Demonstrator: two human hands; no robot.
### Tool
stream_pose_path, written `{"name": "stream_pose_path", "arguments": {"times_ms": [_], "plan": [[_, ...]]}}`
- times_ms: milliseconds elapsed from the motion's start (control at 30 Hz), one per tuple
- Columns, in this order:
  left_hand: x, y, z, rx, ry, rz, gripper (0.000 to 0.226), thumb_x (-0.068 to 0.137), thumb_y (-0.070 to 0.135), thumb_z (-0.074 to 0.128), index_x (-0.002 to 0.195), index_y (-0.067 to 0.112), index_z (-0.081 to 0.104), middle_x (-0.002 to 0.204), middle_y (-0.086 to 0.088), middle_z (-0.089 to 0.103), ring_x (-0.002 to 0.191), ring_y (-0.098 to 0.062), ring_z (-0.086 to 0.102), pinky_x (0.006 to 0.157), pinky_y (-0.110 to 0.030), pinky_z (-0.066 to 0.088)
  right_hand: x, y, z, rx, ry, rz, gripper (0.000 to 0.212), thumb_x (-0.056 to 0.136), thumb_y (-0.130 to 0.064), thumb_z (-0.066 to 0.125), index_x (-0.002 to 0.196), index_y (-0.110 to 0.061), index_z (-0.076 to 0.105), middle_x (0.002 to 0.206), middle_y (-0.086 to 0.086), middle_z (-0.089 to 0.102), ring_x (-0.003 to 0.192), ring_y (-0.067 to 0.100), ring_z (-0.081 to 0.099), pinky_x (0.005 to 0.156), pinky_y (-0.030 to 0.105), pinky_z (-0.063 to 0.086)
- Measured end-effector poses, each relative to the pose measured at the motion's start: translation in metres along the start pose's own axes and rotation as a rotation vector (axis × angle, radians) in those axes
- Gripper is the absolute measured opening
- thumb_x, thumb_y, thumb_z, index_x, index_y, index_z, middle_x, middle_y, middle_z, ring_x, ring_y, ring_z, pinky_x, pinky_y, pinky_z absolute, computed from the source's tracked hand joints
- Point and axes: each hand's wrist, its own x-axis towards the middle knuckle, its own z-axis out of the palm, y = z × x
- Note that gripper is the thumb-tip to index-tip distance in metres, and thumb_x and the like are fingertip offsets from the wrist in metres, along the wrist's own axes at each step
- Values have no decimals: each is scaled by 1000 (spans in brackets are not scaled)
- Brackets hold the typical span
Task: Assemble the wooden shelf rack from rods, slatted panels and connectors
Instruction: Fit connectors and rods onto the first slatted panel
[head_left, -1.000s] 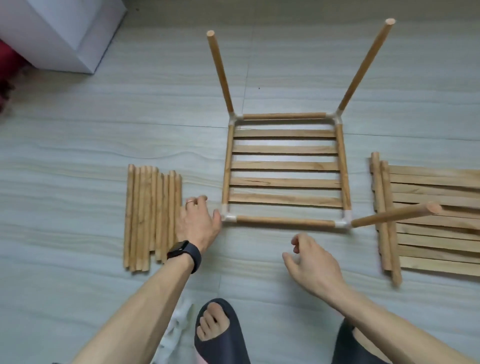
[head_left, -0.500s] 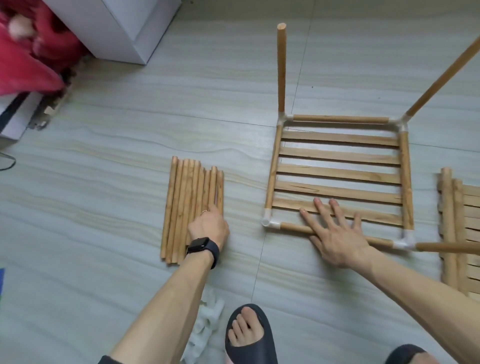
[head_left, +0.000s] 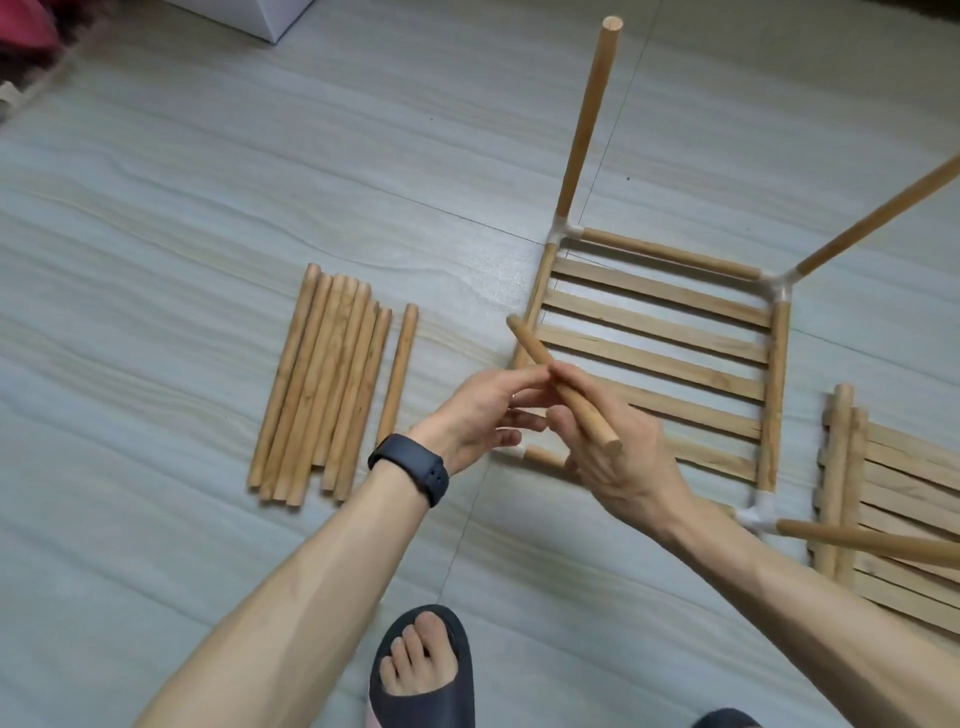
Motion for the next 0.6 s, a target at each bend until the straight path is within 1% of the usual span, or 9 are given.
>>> {"name": "stream_pose_path", "arguments": {"times_ms": [67,100,133,167,233,267,367,500,600], "plan": [[5,-5,5,153,105,139,24,91,45,62,87,26,76,79,8,72,69,-6,64,59,-22,43,9,-6,-6,102,111,66,38,103,-54,45,121,-29,66,109,-23,67,63,7,72,61,36,61],[9,-10,2,348,240,251,19,91,40,60,93,28,74,87,9,74,79,-7,66,66,-24,48,12,-9,-11,161,165,123,36,103,-54,47,113,-26,68,102,-19,68,60,12,72,58,38,61],[14,-17,-6,661,380,363,20,92,32,58,107,31,71,104,8,74,97,-10,65,80,-29,51,14,-9,-17,210,215,172,36,102,-55,50,109,-25,69,97,-14,70,58,16,72,57,41,62],[18,-25,-17,1058,437,428,35,93,24,56,126,34,62,129,5,65,120,-16,56,97,-36,47,15,-9,-24,245,258,204,37,100,-56,52,110,-25,68,92,-8,72,58,19,72,57,42,62],[26,-37,-40,1644,302,444,67,94,17,54,151,46,32,166,3,21,152,-22,17,120,-50,22,12,-10,-39,287,315,227,40,100,-58,52,113,-23,66,84,1,73,60,22,72,58,44,61],[30,-39,-50,1804,192,448,68,99,24,48,155,49,19,170,5,1,156,-19,-1,124,-54,8,8,-10,-45,296,338,227,42,100,-59,51,112,-21,66,80,4,72,61,22,71,59,44,61],[38,-46,-68,1953,28,487,54,106,45,14,156,50,-4,166,7,-16,153,-15,-18,123,-54,-10,-7,-15,-56,265,358,204,37,105,-54,44,104,-25,66,68,7,68,59,21,69,58,40,60],[35,-69,-62,1922,78,488,56,99,54,-3,156,51,-3,164,7,-25,152,-15,-22,122,-52,-14,-30,-28,-56,139,297,164,35,105,-54,40,96,-34,66,61,3,65,54,15,65,57,23,50],[30,-95,-44,1850,94,469,59,97,59,-8,155,52,-4,160,3,-36,149,-16,-30,120,-51,-19,-41,-33,-48,22,250,170,36,102,-51,40,90,-31,68,52,-2,60,53,8,62,55,11,42]]}}
